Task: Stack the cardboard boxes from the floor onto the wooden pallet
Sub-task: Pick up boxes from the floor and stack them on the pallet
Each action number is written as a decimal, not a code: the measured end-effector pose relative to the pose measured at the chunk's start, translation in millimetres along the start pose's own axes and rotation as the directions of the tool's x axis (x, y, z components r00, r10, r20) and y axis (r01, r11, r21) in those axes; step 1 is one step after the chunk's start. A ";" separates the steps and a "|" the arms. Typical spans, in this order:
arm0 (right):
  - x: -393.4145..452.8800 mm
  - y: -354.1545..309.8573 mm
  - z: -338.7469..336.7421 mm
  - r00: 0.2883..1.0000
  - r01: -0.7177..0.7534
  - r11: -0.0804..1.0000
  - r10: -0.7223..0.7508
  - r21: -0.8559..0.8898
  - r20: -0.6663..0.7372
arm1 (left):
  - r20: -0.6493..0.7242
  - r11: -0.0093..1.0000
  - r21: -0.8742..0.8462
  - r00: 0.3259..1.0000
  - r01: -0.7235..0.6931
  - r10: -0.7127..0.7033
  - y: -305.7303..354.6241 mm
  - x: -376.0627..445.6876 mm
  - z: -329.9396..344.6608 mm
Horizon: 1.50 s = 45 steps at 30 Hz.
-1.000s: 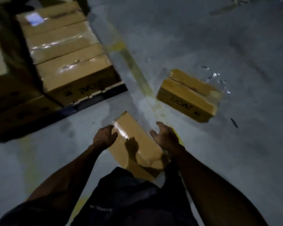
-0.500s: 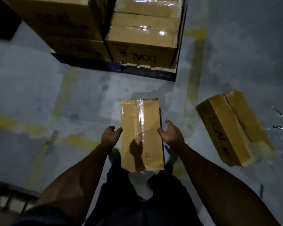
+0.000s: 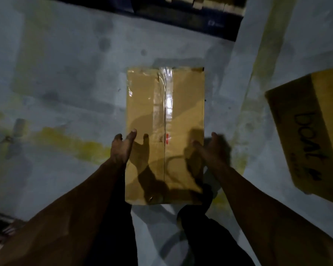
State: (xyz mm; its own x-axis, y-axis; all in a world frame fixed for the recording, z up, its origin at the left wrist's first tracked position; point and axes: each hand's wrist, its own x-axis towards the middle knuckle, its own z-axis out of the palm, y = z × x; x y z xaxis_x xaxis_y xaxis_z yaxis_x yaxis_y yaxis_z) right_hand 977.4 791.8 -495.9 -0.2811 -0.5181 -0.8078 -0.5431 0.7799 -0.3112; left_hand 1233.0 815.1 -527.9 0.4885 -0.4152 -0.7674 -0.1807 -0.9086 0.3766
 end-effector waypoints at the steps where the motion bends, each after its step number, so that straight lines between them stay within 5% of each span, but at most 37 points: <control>1: 16.8 7.7 12.0 1.000 -0.007 1.000 0.007 -0.015 -0.006 | 0.012 1.000 -0.027 1.000 0.012 -0.011 -9.4 16.8 8.5; 11: 99.2 57.4 88.3 0.998 -0.039 0.940 0.054 0.339 -0.036 | 0.105 0.981 -0.191 0.994 0.034 -0.014 -70.3 82.9 38.0; 21: 80.2 52.8 67.6 0.993 0.056 0.965 -0.027 0.258 -0.113 | 0.052 0.983 -0.169 0.995 -0.075 0.085 -50.2 63.9 32.9; 28: 3.5 17.6 -11.2 0.979 0.104 0.993 -0.091 0.059 -0.184 | 0.053 0.967 -0.068 0.967 -0.245 0.249 18.8 -3.9 -13.4; 33: -78.0 -11.3 -92.0 0.940 0.207 0.973 -0.168 0.105 -0.297 | 0.026 0.921 0.146 0.932 -0.361 0.361 94.1 -102.0 -65.0; 45: -281.2 -40.0 -286.8 0.830 0.411 0.906 -0.325 0.102 -0.453 | -0.069 0.729 0.240 0.738 -0.641 0.671 186.9 -374.4 -152.4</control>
State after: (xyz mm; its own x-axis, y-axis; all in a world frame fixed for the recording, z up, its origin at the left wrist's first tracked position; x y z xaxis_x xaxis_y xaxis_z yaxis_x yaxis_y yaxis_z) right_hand 851.3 805.5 -112.7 -0.4156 -0.8426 -0.3425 -0.5265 0.5299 -0.6649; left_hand 1146.5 807.6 -91.1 0.2982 -0.9132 -0.2777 -0.6494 -0.4073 0.6421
